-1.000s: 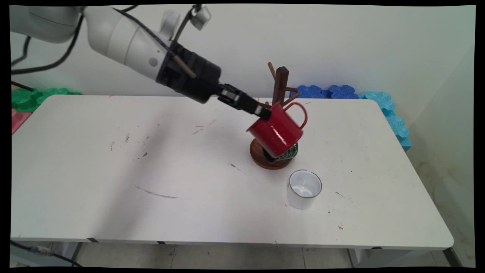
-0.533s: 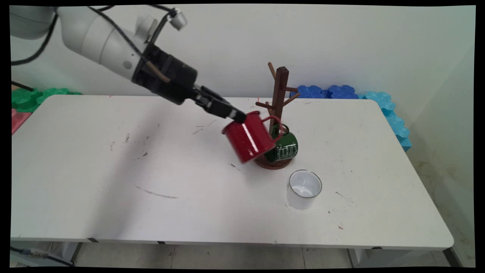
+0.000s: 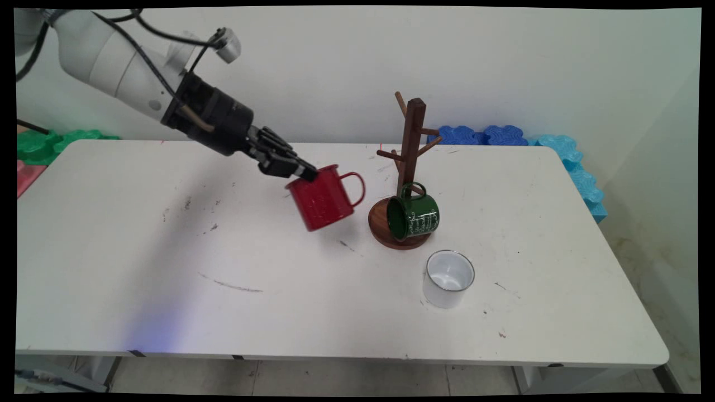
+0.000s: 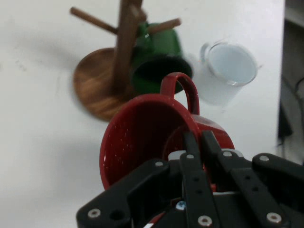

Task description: Place the picked object on the table

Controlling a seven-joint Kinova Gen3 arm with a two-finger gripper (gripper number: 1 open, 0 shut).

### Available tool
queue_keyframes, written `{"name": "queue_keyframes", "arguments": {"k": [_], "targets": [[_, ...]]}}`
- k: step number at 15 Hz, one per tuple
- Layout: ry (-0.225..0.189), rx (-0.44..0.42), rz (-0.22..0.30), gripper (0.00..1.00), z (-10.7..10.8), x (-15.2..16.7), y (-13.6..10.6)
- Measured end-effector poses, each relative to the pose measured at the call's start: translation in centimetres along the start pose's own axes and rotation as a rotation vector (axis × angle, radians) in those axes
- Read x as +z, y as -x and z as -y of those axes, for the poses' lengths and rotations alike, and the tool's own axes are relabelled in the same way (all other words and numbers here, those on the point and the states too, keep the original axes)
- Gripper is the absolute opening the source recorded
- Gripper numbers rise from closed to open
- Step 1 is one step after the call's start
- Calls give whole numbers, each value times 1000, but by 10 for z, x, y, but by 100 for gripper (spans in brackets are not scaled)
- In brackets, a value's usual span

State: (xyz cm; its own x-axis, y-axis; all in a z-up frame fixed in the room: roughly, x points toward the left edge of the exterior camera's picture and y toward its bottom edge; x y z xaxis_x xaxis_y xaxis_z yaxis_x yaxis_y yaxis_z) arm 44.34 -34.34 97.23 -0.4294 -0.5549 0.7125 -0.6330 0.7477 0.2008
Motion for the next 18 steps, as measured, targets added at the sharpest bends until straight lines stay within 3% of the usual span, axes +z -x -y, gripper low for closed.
{"name": "queue_keyframes", "arguments": {"k": [9,18], "targets": [[-135,233,73,0,47,1,27],[-226,437,103,0,83,25,41]]}}
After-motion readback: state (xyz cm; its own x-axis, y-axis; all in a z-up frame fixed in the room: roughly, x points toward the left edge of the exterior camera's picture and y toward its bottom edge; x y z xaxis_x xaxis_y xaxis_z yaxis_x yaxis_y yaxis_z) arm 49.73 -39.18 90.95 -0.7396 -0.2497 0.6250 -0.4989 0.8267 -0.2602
